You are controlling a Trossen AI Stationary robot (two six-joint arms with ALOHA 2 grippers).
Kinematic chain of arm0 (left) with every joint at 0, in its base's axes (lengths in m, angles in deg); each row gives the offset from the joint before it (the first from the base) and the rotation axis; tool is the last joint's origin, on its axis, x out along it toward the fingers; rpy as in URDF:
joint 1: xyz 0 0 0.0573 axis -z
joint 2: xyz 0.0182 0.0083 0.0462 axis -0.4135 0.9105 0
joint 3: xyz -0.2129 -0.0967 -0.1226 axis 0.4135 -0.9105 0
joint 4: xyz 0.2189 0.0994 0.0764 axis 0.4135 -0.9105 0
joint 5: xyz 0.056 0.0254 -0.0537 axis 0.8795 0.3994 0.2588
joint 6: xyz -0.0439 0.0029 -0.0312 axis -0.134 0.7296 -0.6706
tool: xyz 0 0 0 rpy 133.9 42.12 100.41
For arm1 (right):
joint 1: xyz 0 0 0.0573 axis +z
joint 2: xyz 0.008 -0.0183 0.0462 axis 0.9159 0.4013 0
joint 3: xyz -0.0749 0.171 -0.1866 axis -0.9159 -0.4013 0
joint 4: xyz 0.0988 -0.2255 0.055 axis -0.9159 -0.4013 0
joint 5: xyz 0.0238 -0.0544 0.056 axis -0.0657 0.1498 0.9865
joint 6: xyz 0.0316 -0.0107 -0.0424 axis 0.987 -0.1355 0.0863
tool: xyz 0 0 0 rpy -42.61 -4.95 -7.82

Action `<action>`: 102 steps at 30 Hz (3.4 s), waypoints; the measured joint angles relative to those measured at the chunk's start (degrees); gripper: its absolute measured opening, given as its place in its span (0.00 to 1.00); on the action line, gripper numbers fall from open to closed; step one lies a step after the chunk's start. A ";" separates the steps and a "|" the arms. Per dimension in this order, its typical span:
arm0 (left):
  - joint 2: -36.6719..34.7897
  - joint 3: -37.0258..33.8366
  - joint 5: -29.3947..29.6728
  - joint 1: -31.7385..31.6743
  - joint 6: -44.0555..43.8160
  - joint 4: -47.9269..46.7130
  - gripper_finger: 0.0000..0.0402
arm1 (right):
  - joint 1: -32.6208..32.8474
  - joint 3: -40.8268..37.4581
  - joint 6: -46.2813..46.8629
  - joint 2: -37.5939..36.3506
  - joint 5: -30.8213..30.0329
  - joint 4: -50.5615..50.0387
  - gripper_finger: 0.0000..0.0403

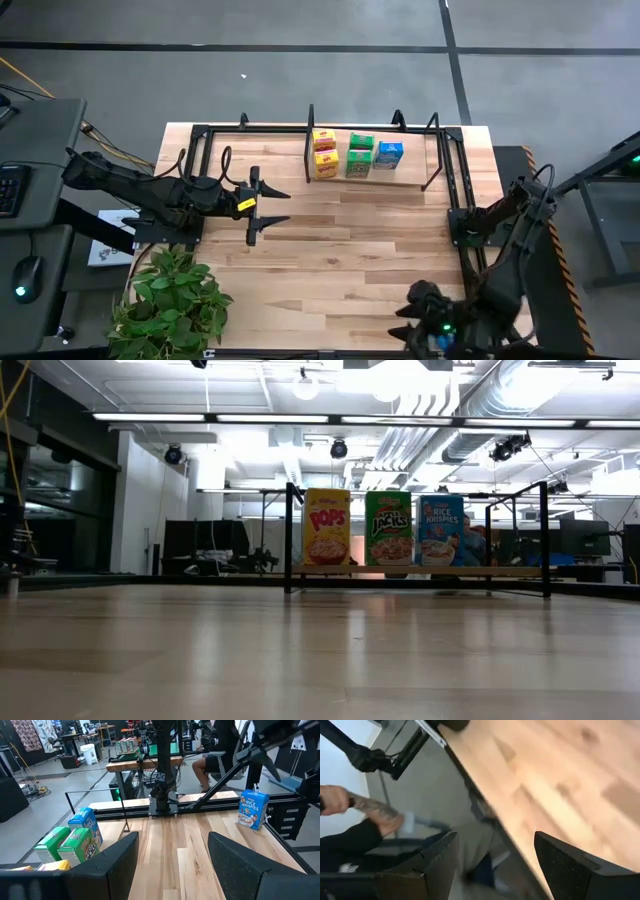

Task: Stack cereal on shelf
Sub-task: Put the blue cereal box on the shelf

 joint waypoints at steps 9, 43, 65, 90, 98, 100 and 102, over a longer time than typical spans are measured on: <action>0.02 0.00 0.00 0.00 0.10 0.42 0.57 | -7.41 -0.07 -15.41 5.51 -1.01 1.28 0.63; 0.01 0.00 -0.66 0.00 3.55 0.74 0.57 | 3.07 3.58 48.39 8.83 47.79 -17.98 0.63; 0.02 0.00 -0.66 0.02 3.17 0.79 0.57 | 1.78 3.54 49.92 12.32 52.75 -19.88 0.63; 0.02 0.00 -0.66 0.00 3.08 0.79 0.57 | 6.09 3.52 33.81 16.84 53.13 -13.63 0.59; 0.02 0.00 -0.63 0.02 3.08 0.81 0.57 | 9.26 3.52 32.47 16.84 50.71 -15.90 0.20; 0.02 0.00 -0.64 0.00 3.08 0.81 0.57 | 10.28 3.52 28.97 16.84 47.33 -15.79 0.07; 0.02 0.00 -0.66 0.02 3.09 0.79 0.57 | 11.07 3.52 24.92 16.84 43.59 -15.85 0.03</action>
